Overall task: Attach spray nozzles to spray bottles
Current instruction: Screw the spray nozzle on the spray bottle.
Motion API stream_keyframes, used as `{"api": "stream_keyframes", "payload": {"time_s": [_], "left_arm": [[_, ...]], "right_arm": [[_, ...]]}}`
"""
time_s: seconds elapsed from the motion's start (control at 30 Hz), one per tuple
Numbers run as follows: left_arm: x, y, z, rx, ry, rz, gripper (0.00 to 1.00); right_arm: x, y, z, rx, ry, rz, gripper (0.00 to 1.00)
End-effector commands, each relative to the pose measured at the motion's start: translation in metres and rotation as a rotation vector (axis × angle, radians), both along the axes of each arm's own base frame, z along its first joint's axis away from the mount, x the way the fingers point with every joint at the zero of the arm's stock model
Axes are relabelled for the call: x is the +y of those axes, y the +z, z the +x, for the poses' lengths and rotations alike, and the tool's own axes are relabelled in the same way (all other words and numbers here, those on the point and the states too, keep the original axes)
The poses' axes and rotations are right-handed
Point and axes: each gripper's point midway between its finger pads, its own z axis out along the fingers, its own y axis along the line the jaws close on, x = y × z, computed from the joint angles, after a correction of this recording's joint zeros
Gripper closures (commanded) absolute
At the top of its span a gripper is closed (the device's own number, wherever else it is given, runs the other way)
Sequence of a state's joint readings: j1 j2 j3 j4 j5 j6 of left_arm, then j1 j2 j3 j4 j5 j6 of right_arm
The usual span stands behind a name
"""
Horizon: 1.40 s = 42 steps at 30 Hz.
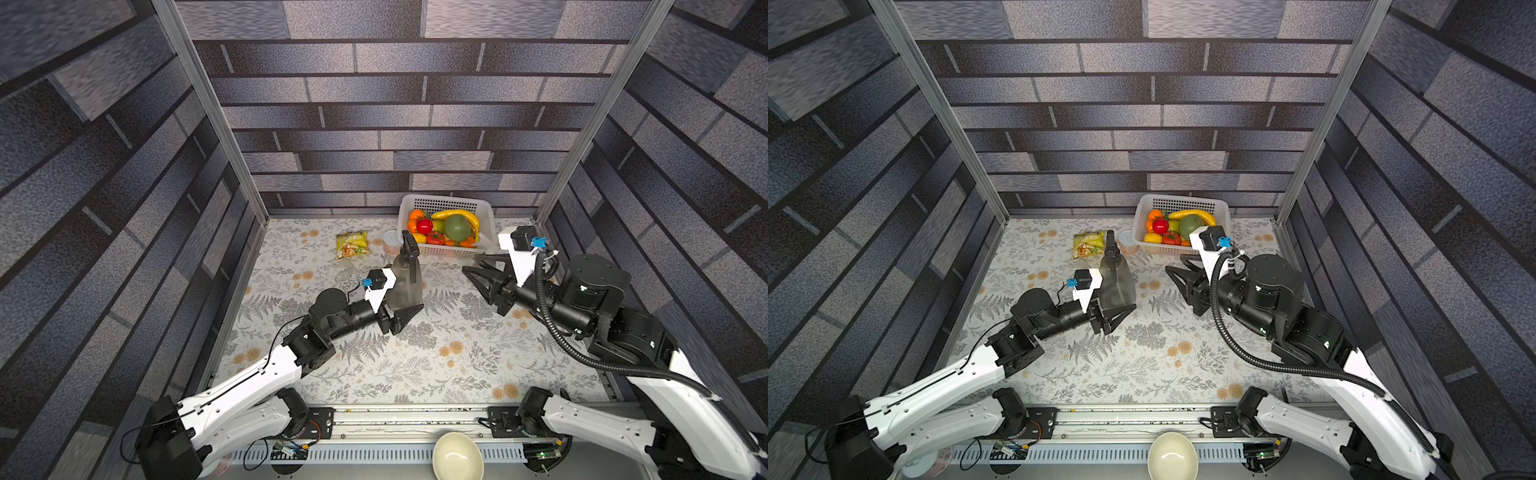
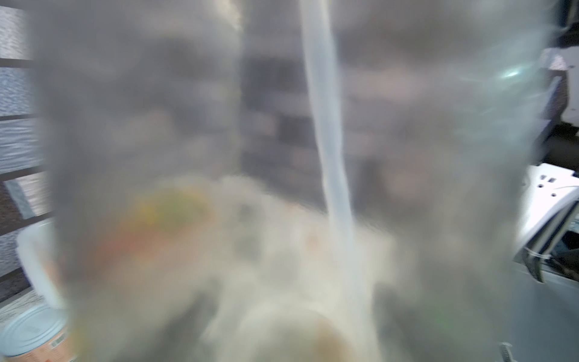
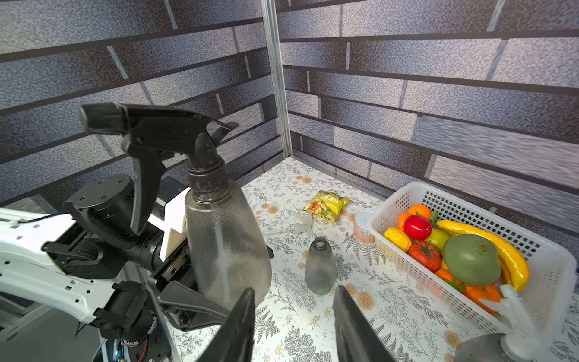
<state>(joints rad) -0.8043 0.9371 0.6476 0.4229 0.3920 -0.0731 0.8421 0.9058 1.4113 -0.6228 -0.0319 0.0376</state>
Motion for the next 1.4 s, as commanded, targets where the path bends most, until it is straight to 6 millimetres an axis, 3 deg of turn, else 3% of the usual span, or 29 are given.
{"api": "stream_keyframes", "payload": {"time_s": [0.0,0.1,0.27,0.63,0.9,1.1,1.37], "left_arm": [[-0.002,0.013,-0.021,0.024,-0.113,-0.048,0.42],[-0.008,0.015,-0.028,0.026,-0.151,-0.041,0.42],[-0.019,0.019,-0.038,0.014,-0.201,-0.035,0.42],[-0.029,0.023,-0.053,-0.012,-0.246,-0.017,0.41],[-0.032,0.029,-0.053,-0.027,-0.249,-0.021,0.41],[-0.034,0.030,-0.038,-0.030,-0.185,-0.019,0.41],[-0.028,0.038,-0.007,-0.065,-0.009,-0.030,0.41]], "right_arm": [[0.025,0.022,-0.033,-0.035,0.283,0.059,0.58],[0.044,0.029,-0.042,-0.002,0.417,0.097,0.54],[0.061,0.036,-0.034,0.014,0.455,0.158,0.53],[0.077,0.023,-0.020,0.076,0.456,0.184,0.56],[0.082,0.011,-0.021,0.136,0.482,0.193,0.67],[0.081,-0.008,-0.015,0.172,0.440,0.135,0.78],[0.070,-0.031,0.024,0.166,0.175,0.073,0.88]]}}
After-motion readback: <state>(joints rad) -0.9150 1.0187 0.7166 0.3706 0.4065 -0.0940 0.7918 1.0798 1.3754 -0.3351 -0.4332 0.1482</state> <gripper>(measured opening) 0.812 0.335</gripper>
